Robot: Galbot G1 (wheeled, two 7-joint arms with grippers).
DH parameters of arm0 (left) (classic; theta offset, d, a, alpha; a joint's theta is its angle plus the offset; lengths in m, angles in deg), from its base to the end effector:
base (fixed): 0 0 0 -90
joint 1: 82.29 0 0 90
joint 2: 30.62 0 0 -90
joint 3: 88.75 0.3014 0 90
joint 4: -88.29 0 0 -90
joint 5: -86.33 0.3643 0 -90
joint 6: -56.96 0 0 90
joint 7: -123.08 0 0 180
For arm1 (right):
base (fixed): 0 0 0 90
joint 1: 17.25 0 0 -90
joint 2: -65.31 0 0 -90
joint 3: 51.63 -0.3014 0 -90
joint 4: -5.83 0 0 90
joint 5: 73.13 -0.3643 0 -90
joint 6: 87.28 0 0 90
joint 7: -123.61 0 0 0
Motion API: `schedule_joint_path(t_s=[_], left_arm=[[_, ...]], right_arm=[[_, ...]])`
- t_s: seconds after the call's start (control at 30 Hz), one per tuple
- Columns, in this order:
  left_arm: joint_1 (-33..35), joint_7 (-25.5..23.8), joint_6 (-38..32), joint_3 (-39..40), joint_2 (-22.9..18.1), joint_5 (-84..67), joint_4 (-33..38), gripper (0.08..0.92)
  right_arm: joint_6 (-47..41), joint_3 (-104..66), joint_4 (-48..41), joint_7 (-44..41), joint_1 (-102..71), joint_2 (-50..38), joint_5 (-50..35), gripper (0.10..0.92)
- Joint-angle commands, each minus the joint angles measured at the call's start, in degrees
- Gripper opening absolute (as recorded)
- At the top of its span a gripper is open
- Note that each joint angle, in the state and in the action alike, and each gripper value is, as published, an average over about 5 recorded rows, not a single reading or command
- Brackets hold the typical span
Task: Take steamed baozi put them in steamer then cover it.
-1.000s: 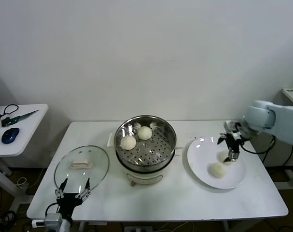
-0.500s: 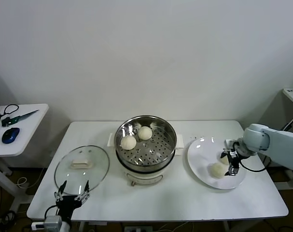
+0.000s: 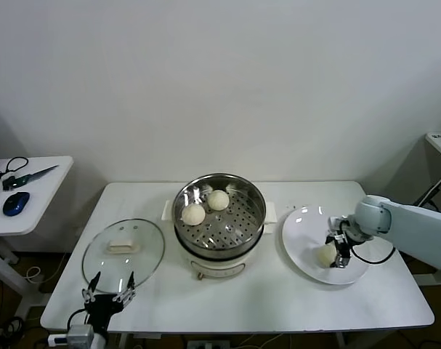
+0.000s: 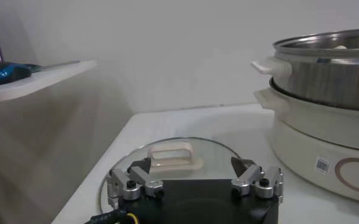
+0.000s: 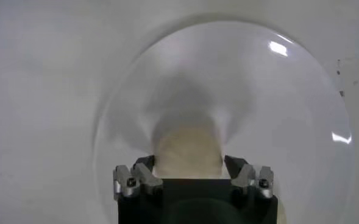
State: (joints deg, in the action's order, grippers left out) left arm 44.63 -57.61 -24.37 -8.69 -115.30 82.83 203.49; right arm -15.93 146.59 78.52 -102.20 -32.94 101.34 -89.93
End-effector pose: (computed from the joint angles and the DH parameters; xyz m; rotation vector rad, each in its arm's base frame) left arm 0.1752 0.0702 -0.3073 0.1455 -2.7905 -0.1385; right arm 0.4599 -0.1371 -0.2421 1.1146 -1.3977 1.2289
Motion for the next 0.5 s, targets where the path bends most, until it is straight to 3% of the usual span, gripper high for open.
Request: schedule_joint_path(t_s=[0.03,0.27,0.5], left_arm=[[0.0,0.0,0.0,0.0,0.0,0.0,0.0,0.823],[-0.2,0.0,0.2,-0.2,-0.1,0.1,0.3,0.823],[-0.3,0.0,0.3,-0.1,0.0,0.3,0.4,0.823]], right_arm=[[0.0,0.4,-0.9,-0.5,1.2,1.5,0.3,0.705],[7.4,15.3,1.4,-6.0,25.3,5.0,-3.6,0.663],[31.4,23.8,1.0,-13.7,50.2,18.1,-6.0,0.662]])
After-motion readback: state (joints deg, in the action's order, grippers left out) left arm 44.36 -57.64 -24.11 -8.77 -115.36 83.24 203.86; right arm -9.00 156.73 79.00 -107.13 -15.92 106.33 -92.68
